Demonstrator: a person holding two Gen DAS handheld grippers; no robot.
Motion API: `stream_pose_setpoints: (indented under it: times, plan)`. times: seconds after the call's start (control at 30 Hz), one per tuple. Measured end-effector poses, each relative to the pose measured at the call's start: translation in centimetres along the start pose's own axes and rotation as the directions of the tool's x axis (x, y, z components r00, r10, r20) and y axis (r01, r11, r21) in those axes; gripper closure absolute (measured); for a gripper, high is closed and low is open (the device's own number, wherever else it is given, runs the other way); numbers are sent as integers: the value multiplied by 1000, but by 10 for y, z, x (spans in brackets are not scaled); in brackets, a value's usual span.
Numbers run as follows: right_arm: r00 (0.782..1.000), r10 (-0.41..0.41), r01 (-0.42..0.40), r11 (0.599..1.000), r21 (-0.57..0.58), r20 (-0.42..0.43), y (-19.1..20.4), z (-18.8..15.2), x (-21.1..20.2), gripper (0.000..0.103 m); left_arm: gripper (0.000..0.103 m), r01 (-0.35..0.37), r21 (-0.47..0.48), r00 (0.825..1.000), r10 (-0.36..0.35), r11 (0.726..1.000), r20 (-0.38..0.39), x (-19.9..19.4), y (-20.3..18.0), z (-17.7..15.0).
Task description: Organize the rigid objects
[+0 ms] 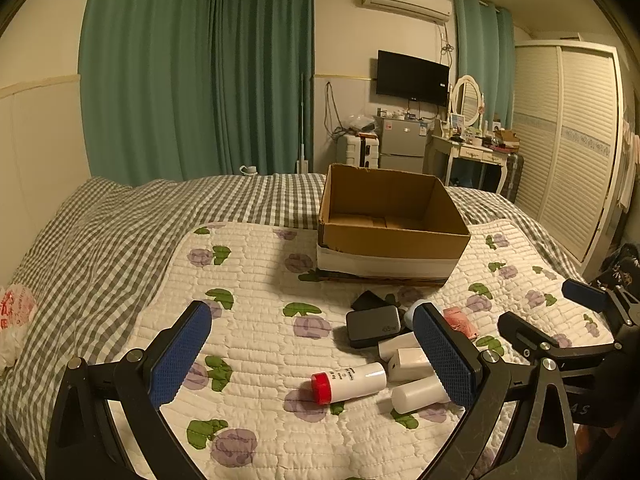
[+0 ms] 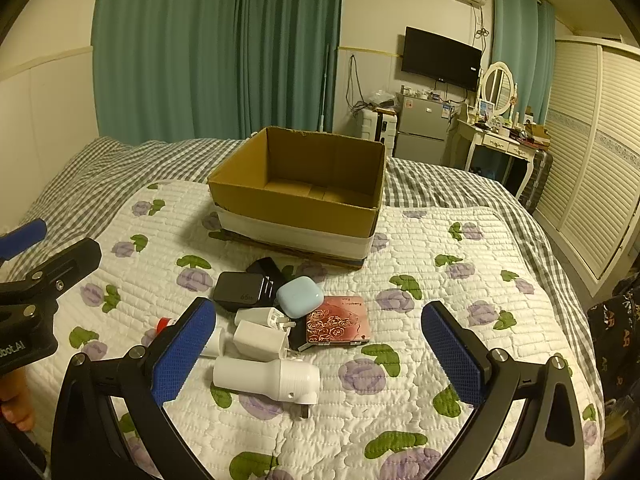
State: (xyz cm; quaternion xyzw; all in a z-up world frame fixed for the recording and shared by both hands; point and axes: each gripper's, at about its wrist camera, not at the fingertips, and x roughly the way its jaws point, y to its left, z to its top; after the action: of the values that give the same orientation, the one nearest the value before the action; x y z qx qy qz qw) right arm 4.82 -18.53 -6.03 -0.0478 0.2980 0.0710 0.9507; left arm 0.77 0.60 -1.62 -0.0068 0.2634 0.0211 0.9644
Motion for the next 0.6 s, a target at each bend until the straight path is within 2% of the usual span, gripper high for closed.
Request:
stream_pose_setpoints:
  times: [0.2,0.33,0.4,0.53,0.6]
  plan:
    - [1000,3,-2,1000,23,-19,-5,-3,5,0,0,-18,12,999,19,1000,-38,14,4,-4]
    - [994,33,-34,999,-3,-102,10,-18,30,0,2,-27,1,994,27,1000,-103,33,12,-19]
    - [987,59,-61,998,-7,-152,17,-27,44,0,3,-22,-2,989,21,1000,-143,45,15,-29]
    - [956,106,-107,994,14,-275,28,-51,78,0,3,-28,22,980,31,999,-198,64,16,-47]
    - [942,127,-121,992,38,-310,32,-60,89,0,3,-37,33,975,44,999,-216,71,16,-53]
